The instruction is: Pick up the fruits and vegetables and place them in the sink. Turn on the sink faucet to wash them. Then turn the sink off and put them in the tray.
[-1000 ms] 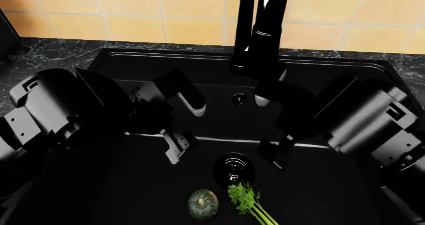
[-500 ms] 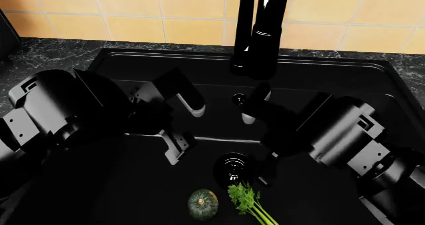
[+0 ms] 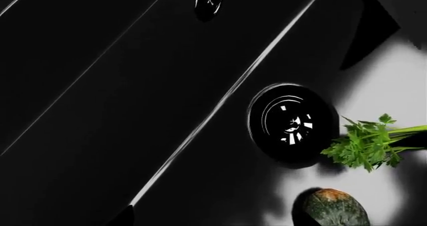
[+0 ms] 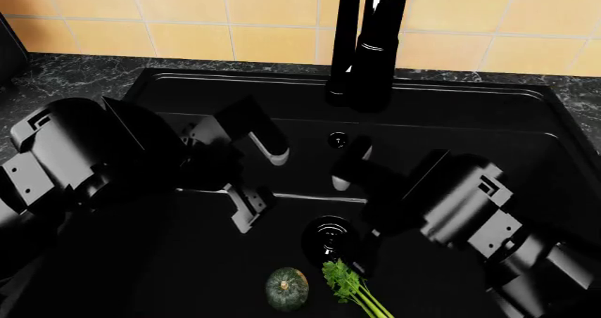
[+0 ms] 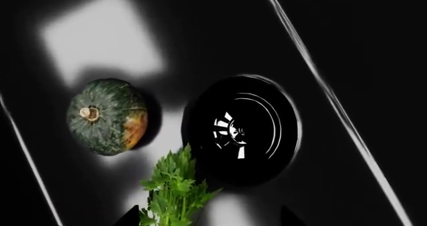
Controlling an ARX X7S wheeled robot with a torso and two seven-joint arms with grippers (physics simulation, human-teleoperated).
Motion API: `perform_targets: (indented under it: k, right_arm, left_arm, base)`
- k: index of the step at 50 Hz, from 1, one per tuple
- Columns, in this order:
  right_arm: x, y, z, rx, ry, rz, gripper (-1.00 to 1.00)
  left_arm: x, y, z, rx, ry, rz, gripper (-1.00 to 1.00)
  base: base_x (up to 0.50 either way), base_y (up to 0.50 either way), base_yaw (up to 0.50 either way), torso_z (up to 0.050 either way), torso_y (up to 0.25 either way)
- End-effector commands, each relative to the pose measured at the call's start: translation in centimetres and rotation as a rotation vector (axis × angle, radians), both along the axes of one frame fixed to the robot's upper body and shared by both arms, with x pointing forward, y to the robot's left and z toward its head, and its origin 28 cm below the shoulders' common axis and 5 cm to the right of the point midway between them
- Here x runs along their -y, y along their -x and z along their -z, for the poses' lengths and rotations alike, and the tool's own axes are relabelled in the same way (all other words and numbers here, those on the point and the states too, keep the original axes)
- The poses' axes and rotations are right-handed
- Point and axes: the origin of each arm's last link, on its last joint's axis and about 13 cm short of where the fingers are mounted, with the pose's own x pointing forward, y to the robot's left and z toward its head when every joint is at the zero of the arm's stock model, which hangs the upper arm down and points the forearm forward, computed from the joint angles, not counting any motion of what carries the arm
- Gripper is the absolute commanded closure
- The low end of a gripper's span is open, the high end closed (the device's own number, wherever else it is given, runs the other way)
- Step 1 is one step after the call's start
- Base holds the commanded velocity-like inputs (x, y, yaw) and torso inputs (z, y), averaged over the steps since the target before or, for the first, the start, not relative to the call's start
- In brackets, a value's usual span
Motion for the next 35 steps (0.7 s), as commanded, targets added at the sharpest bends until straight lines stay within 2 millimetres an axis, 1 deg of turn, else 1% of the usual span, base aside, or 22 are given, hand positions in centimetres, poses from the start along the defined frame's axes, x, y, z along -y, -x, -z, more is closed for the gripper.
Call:
perform_targets:
  k: [1,7,14,22,29,35]
  right_arm:
    - [-0.2,-0.1,1.0,-0.002,-0.003,0.012,-1.00]
    - [-0.2,-0.2,1.0,-0.002,-0.003,0.012,-1.00]
    - [-0.5,-0.8,3.2,-0.045,0.005,-0.001,-1.00]
    - [-0.3,-1.7,4.8,-0.072,-0.012,0.027,-1.00]
    - [-0.9,-1.7,6.4,-0.145,0.008,-0.002,-1.00]
    - [-1.1,-1.2,7.6,-0.218,0.008,-0.032,-1.00]
  left_arm:
    - [0.0,0.0,0.1,-0.001,0.000,0.000,-1.00]
    - [0.0,0.0,0.1,-0.001,0.000,0.000,-1.00]
    - [0.2,0.0,0.1,-0.004,-0.005,0.005,-1.00]
    - [0.2,-0.1,0.2,-0.005,-0.007,0.007,-1.00]
    - [0.2,0.0,0.1,-0.004,-0.009,0.005,-1.00]
    - [0.0,0.0,0.1,-0.004,-0.009,-0.001,-1.00]
  base:
    - [0.00,0.00,0.00,0.000,0.000]
    - [0.00,0.00,0.00,0.000,0.000]
    - [0.00,0.00,0.00,0.000,0.000]
    - [0.00,0.00,0.00,0.000,0.000]
    - [0.00,0.00,0.00,0.000,0.000]
    - [0.00,0.00,0.00,0.000,0.000]
